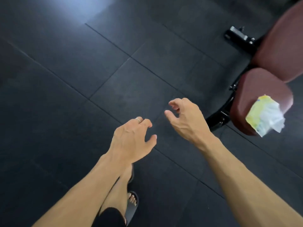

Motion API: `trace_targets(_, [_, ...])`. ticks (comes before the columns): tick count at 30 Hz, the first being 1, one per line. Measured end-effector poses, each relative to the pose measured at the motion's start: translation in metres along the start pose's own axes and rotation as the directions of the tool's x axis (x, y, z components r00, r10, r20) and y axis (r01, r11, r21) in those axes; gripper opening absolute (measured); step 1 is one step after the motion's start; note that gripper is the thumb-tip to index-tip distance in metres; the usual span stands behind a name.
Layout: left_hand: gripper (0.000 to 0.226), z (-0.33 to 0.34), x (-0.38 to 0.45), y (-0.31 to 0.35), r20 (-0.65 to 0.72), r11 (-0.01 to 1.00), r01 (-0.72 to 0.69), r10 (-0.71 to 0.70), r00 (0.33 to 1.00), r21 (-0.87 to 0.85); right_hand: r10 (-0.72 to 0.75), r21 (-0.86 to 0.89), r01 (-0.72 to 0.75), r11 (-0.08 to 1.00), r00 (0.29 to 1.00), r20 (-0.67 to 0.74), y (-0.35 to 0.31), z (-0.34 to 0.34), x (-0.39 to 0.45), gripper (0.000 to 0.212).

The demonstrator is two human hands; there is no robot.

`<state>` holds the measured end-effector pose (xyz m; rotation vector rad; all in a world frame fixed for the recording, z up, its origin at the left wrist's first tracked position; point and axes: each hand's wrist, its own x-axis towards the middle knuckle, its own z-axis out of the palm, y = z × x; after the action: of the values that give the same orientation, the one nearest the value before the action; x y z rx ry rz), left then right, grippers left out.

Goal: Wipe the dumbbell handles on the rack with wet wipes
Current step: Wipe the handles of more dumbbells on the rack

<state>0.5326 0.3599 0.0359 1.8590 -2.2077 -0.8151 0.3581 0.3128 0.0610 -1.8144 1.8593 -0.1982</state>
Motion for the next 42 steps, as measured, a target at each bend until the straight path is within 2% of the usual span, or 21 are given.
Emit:
trace_targets(5, [0.043,0.048,0.063,0.092,0.115,0.989,-0.147,0.147,0.982,-0.009,0.162,0.038,-0.160,0.986,0.985,-0.065,0.110,-0.049,0.000,0.036])
trace_targets(13, [0.043,0.135,0.165,0.240,0.219,0.968,-0.247,0.252,0.943,-0.050,0.375,0.147,-0.360,0.921,0.922,-0.095,0.276,-0.113,0.018,0.029])
trace_targets(18, [0.042,0.189,0.199,0.318,0.203,0.957,-0.284,0.291,0.935,-0.063,0.421,0.191,-0.390,0.901,0.893,-0.160,0.363,-0.142,0.017,0.031])
trace_targets(22, [0.047,0.234,0.210,0.353,0.088,0.962,-0.269,0.271,0.958,-0.032,0.370,0.190,-0.337,0.922,0.910,-0.186,0.426,-0.156,0.022,0.033])
trace_targets(25, [0.054,0.261,0.212,0.372,-0.024,0.981,-0.192,0.193,0.981,0.013,0.220,0.144,-0.203,0.969,0.969,-0.115,0.465,-0.160,0.033,0.043])
trace_targets(28, [0.062,0.280,0.209,0.387,-0.055,0.994,-0.106,0.108,0.993,0.032,0.022,0.043,-0.022,0.999,1.000,0.020,0.491,-0.156,0.044,0.056])
trace_targets(29, [0.063,0.283,0.208,0.391,-0.066,0.997,-0.070,0.072,0.995,0.034,-0.046,0.002,0.046,0.999,0.998,0.043,0.497,-0.154,0.047,0.054])
trace_targets(31, [0.064,0.287,0.207,0.399,-0.085,0.999,-0.021,0.025,0.996,0.050,-0.156,-0.059,0.157,0.986,0.987,0.022,0.505,-0.151,0.053,0.035])
trace_targets(33, [0.060,0.289,0.207,0.404,-0.108,0.998,0.011,-0.005,0.994,0.055,-0.176,-0.027,0.176,0.984,0.984,-0.002,0.508,-0.153,0.059,0.020])
trace_targets(35, [0.049,0.289,0.207,0.408,-0.143,0.999,0.042,-0.037,0.989,0.034,-0.178,0.045,0.178,0.983,0.984,-0.003,0.508,-0.158,0.063,0.016])
trace_targets(37, [0.034,0.282,0.208,0.411,-0.186,0.993,0.079,-0.095,0.978,-0.091,-0.176,0.109,0.172,0.979,0.984,0.024,0.504,-0.167,0.064,0.018])
trace_targets(39, [0.017,0.269,0.207,0.413,-0.195,0.933,0.153,-0.225,0.955,-0.326,-0.147,0.200,0.130,0.971,0.987,0.069,0.494,-0.180,0.063,0.016])
trace_targets(42, [0.003,0.242,0.198,0.409,-0.067,0.652,0.306,-0.482,0.874,-0.694,-0.071,0.368,0.003,0.930,0.983,0.171,0.467,-0.196,0.059,0.006])
